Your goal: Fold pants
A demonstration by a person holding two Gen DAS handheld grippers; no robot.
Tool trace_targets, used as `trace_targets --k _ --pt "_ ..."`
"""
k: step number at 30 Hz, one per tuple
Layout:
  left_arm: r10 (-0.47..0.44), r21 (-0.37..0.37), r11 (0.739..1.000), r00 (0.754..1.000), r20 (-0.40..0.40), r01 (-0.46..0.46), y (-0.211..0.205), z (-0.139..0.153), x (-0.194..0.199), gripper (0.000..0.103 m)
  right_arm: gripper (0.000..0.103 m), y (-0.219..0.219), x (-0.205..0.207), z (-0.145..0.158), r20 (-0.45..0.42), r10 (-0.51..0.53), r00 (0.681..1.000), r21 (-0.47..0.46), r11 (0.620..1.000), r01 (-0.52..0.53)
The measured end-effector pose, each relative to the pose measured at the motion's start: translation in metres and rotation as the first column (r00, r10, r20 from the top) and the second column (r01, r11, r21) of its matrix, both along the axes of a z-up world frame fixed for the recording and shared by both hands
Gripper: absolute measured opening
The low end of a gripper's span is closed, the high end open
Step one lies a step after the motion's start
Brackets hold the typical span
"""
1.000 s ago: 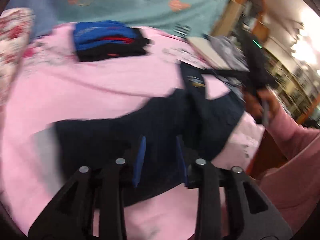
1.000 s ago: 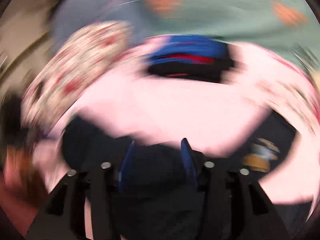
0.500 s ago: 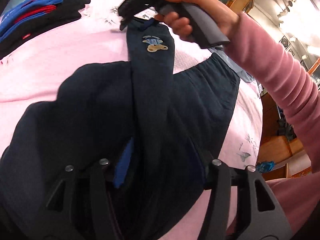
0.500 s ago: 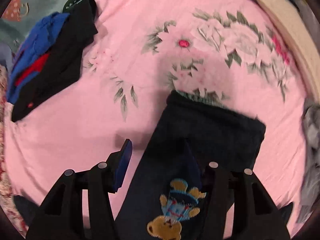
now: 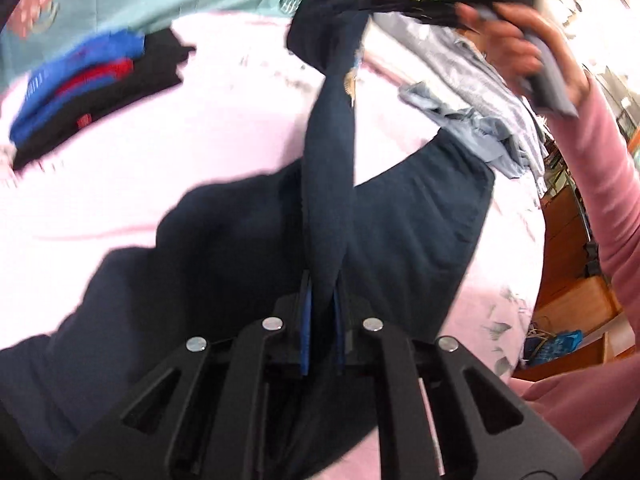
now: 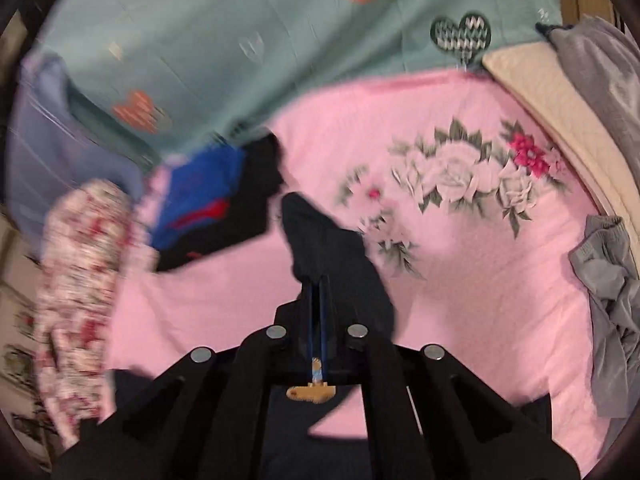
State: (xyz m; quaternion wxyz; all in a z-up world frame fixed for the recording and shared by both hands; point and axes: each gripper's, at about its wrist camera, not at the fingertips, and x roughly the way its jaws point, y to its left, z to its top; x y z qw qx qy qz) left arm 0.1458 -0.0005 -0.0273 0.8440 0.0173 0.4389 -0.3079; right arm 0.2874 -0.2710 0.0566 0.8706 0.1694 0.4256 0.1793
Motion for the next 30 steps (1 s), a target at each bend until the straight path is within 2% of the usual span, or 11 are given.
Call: trace_targets --k 4,6,9,11,12,13,15,20,22,25,30 --pt "-0.097 -0.012 0.995 0.994 0.053 0.097 -0.018 0.005 -0.030 0.009 0.003 -0.081 -0.076 0.000 0.091 -0.065 0.994 0.194 0.980 0.047" --pt "-0.131 0.036 0.991 0.990 0.052 0.129 -0.035 -0.007 -0.040 0.009 0.004 -0.109 -0.111 -0.036 0.043 -0.109 0.993 0.208 0.973 0.097" --pt "-0.169 0.042 0.985 0.985 -0.010 0.170 -0.046 -0.029 -0.041 0.009 0.012 -0.147 -0.135 -0.119 -0.176 -0.193 0.965 0.222 0.947 0.230" --pt "-0.161 0.029 0.987 0.987 -0.011 0.161 -0.045 -0.032 -0.039 0.009 0.017 -0.155 -0.141 -0.147 -0.246 -0.208 0.947 0.252 0.929 0.269" --pt "-0.155 0.023 0.988 0.988 -0.015 0.155 -0.043 -0.030 -0.038 0.010 0.024 -0.157 -0.145 -0.149 -0.235 -0.208 0.949 0.266 0.926 0.268" --pt "-0.143 0.022 0.989 0.990 -0.013 0.143 -0.042 -0.028 -0.038 0.010 0.040 -0.156 -0.147 -0.147 -0.215 -0.207 0.955 0.271 0.926 0.262" --pt "-0.108 0.028 0.994 0.994 -0.002 0.108 -0.037 -0.026 -0.036 0.013 0.049 -0.154 -0.147 -0.140 -0.168 -0.215 0.962 0.272 0.928 0.255" --pt "-0.040 0.024 0.999 0.999 0.000 0.040 -0.018 -0.027 -0.037 0.028 0.044 -0.157 -0.117 -0.148 -0.226 -0.225 0.948 0.334 0.896 0.292" --pt "-0.008 0.017 1.000 1.000 -0.010 0.008 -0.006 -0.032 -0.038 0.032 0.011 -0.152 -0.107 -0.144 -0.226 -0.220 0.949 0.297 0.912 0.282" --pt "0.022 -0.012 1.000 0.999 -0.026 -0.022 0.004 -0.031 -0.037 0.032 0.007 -0.138 -0.106 -0.105 -0.102 -0.177 0.979 0.244 0.950 0.197" --pt "0.064 0.000 0.998 0.998 0.014 -0.064 0.020 -0.018 -0.045 0.038 0.007 -0.143 -0.142 -0.048 0.071 -0.157 0.985 0.318 0.940 0.126"
